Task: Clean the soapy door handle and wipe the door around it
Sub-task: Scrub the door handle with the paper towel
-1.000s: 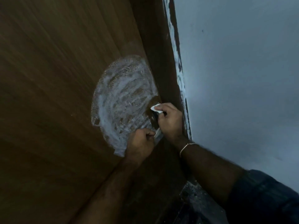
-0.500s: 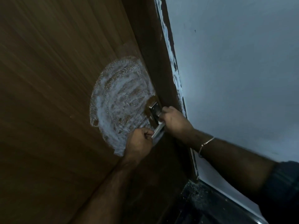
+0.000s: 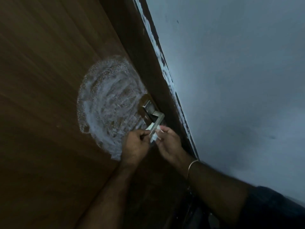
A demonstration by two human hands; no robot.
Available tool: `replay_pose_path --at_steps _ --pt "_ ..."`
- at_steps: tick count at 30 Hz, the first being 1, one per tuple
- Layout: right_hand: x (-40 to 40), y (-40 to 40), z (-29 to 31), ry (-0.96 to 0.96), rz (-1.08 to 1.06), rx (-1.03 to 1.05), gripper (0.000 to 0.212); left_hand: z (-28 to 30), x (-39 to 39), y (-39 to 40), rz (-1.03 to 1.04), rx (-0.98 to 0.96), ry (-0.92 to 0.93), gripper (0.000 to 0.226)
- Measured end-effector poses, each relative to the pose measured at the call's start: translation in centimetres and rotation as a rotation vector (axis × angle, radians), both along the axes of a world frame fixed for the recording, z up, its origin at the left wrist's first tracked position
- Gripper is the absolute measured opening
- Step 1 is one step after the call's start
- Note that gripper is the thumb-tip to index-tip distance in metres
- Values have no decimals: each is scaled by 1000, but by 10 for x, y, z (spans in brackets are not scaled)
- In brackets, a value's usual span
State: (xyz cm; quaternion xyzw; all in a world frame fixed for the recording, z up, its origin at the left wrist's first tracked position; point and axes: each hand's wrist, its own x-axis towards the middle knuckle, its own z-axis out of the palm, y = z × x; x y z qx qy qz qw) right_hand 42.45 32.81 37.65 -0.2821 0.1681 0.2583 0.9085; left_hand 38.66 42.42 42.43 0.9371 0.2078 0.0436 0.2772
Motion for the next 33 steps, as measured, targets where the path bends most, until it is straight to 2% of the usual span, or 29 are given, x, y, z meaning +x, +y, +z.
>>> replay_pose_path --at_steps 2,4,6,11,14,19,23,26,30,33 --pt "5 2 2 101 -35 140 39 -2 -1 -1 -32 88 -36 20" --pt "-5 6 -2 117 31 187 41 -4 -2 -3 -57 144 -68 18" --pt "-5 7 -8 84 62 186 42 -7 -1 -1 -77 198 -78 18" --pt "42 6 -18 80 -84 130 41 -8 -3 4 -128 278 -67 25" --pt "26 11 -30 63 8 155 37 -8 -3 4 -115 270 -48 26" --pt "44 2 -16 -31 -146 -38 31 -7 -5 4 -128 277 -6 30" --pt "30 -1 -26 -97 -143 -209 25 -8 -5 3 -112 266 -17 28" --pt "46 8 -34 -3 -228 -233 32 -7 -4 3 -112 254 7 29" --pt "59 37 -30 -52 -195 -300 32 -8 -5 6 -100 217 23 30" --pt "67 41 -37 -19 -233 -350 31 -9 -3 8 -104 203 57 32"
